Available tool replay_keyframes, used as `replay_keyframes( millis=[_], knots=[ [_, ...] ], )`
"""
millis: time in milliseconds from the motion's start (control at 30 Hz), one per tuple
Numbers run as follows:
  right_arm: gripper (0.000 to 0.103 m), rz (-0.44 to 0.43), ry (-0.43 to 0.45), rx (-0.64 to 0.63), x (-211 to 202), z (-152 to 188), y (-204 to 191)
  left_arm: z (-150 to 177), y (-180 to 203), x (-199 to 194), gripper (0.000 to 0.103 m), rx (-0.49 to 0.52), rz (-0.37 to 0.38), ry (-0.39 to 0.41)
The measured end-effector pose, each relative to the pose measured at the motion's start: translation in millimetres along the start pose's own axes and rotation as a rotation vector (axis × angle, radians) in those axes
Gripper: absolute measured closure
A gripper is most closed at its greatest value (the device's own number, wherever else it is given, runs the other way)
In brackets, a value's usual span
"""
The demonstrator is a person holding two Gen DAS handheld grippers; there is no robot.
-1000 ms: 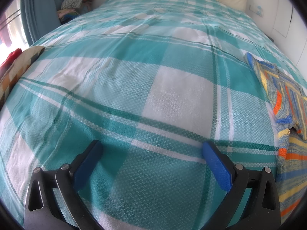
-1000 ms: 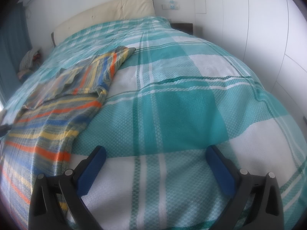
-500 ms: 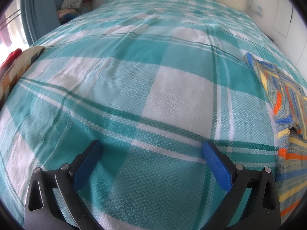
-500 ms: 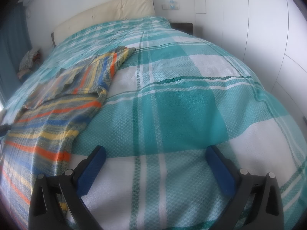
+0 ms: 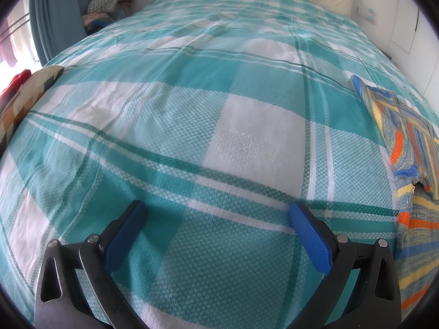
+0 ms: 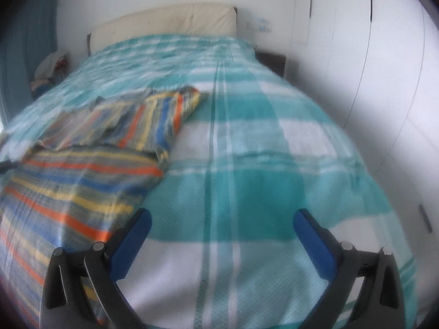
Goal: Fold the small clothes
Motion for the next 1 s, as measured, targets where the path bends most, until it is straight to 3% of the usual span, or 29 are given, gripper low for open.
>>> replay_keyframes(
  millis=[100,200,233,267,300,433,567,1000],
  knots=[
    [0.001,0.028,0.002,-0.012,16,-29,9,0,0,0,0.000,0.000,0.000,0.000],
    [0.001,-0.122,-0.169,0.102,77,-6,18,0,0,0,0.000,0.000,0.000,0.000],
    [0.000,-0.155,-0.265,0.135,100,11,18,0,0,0,0.000,-0.001,0.000,-0.001],
    [0.000,-0.146,-0.277,0.119,110,20,17,0,0,0,0.000,0.000,0.000,0.000],
    [0.000,-0.119,-0.235,0.092,103,17,15,0,0,0,0.000,0.001,-0.001,0.000],
    [0.000,-0.042,-0.239,0.030,100,17,8,0,0,0,0.000,0.000,0.000,-0.001],
    [0.000,-0.084,-0.241,0.071,99,18,17,0,0,0,0.000,0.000,0.000,0.000],
    [0.000,-0.076,-0.243,0.063,98,18,15,0,0,0,0.000,0.000,0.000,-0.001]
  ],
)
Point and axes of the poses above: each gripper's, at about its wrist camera, not at the fingertips, and x roughly the way its jaws point, y to its right, z to its underside, the point moved 6 cm from there along x, roughly the way its jaws point, and after that the axes turned 9 degrees about -z, right-handed, at the moved point
